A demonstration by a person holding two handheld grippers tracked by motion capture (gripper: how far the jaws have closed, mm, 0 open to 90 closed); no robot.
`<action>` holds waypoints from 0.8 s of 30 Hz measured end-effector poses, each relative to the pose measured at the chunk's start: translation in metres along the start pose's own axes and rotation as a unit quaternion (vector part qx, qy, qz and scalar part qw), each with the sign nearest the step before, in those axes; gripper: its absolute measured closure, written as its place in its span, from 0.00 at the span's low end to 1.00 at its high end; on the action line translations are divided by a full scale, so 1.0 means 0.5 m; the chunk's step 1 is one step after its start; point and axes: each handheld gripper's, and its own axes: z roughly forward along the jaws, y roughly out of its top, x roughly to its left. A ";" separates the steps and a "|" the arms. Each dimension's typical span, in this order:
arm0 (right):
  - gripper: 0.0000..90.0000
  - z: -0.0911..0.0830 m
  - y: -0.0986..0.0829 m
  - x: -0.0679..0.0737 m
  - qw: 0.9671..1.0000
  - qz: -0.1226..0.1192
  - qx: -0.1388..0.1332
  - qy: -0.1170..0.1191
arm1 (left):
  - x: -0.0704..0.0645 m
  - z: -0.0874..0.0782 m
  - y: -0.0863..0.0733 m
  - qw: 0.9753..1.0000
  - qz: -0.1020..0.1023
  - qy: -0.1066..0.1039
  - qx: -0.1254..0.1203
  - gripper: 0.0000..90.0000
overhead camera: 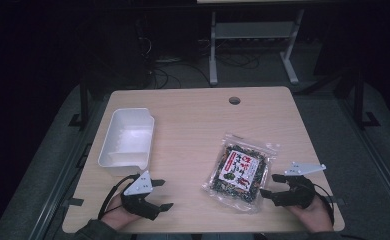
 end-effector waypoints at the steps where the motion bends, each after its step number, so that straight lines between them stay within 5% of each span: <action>1: 0.25 0.001 0.001 -0.005 1.000 0.006 0.002 -0.001 | 0.000 0.002 0.001 1.000 0.000 -0.001 0.001 0.23; 13: 0.24 0.005 0.067 -0.081 0.998 0.056 -0.020 -0.038 | 0.003 0.028 0.014 1.000 -0.009 -0.005 -0.001 0.23; 24: 0.26 0.006 0.103 -0.165 0.992 0.109 -0.028 -0.063 | -0.001 0.034 0.012 1.000 -0.005 -0.009 0.004 0.23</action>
